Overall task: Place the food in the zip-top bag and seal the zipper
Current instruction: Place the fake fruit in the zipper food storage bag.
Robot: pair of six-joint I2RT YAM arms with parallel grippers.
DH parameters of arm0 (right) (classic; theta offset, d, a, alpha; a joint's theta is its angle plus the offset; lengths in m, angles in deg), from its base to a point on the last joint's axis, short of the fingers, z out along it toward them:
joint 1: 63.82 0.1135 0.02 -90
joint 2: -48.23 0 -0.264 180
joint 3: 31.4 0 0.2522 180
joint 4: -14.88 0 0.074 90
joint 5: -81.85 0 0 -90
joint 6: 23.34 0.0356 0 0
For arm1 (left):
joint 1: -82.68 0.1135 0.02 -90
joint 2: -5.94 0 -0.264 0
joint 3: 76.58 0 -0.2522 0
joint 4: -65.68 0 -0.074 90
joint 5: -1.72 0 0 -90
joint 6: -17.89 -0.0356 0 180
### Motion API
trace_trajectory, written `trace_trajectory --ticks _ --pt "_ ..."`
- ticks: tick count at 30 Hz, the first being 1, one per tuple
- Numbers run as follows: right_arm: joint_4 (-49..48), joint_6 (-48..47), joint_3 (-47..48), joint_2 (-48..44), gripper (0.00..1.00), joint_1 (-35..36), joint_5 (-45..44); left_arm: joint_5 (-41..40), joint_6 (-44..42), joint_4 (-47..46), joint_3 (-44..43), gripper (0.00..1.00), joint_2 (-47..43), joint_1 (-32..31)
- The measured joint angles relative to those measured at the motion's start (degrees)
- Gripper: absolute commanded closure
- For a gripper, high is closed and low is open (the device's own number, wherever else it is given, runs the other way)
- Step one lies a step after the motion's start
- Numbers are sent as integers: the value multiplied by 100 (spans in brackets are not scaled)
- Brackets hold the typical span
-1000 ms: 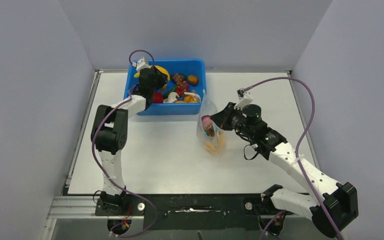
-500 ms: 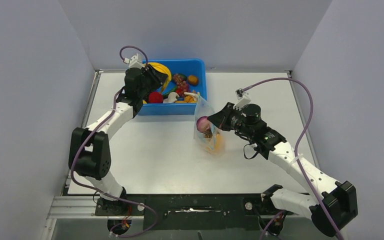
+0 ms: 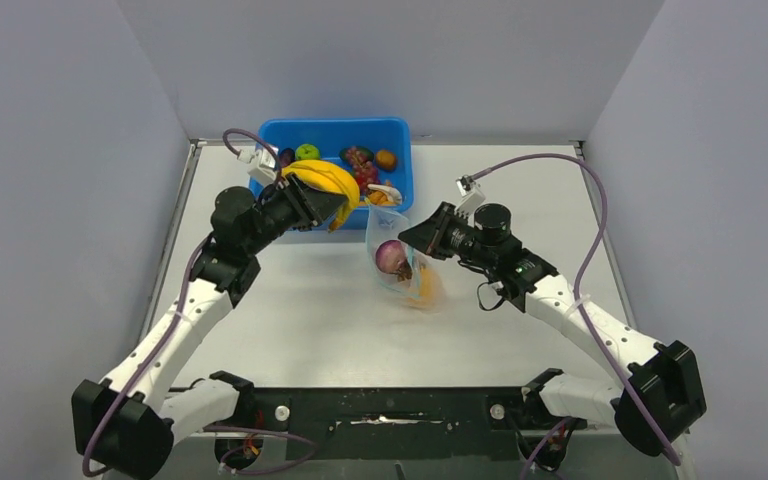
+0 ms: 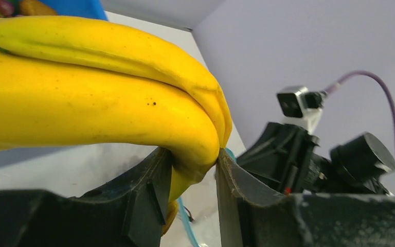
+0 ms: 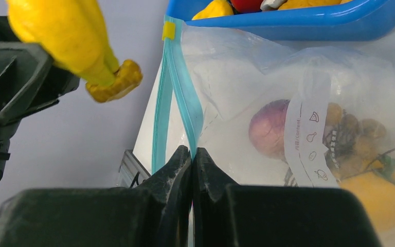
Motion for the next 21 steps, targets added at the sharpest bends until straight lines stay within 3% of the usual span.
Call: trace_trajectory --ticks 7,15,21 --pt "-59 85 2 28 100 125 -26 387 625 -96 474 95 -719 -542" --pt "-55 76 28 79 100 153 -98 890 1644 -573 1069 95 -717 -1005" --pt "-28 -236 98 79 100 153 -173 1521 1735 -476 1082 95 -715 -1137"
